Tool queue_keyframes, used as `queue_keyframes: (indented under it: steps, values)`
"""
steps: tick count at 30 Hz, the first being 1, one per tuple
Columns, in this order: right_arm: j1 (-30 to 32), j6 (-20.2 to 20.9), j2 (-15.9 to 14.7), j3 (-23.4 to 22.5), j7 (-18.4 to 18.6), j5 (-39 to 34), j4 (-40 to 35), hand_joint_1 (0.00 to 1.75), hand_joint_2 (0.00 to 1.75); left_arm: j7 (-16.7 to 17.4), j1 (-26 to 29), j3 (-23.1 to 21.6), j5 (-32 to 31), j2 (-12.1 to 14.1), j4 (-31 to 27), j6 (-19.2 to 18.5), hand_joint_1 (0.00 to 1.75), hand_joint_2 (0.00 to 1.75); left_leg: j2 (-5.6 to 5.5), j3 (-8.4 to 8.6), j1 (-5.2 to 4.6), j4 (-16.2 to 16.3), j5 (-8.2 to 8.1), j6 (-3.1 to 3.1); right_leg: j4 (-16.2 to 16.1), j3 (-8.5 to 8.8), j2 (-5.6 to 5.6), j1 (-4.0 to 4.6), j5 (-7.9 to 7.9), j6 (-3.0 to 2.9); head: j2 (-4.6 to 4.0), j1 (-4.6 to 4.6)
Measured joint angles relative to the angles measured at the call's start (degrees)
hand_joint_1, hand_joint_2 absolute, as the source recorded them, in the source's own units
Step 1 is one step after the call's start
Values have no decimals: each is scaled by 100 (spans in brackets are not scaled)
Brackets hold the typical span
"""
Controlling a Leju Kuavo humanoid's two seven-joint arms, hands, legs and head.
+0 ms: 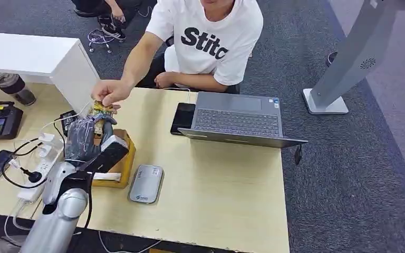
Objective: Pass the card to the sensor for recognition and then transmit it.
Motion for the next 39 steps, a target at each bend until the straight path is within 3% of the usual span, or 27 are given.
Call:
queue_keyframes:
  steps: [11, 39]
  values:
    - [1, 2, 24, -59, 4, 4, 2, 0, 175, 140, 75, -455, 13, 212, 0, -472, 175, 175, 0, -1, 0, 0, 0, 0, 0, 0, 0, 0, 0, 0, 0, 0]
    - [-5, 2, 24, -87, -24, 85, 24, 0, 175, 289, 88, -747, 15, 413, 151, -717, 175, 175, 0, -1, 0, 0, 0, 0, 0, -2, 0, 0, 0, 0, 0, -2]
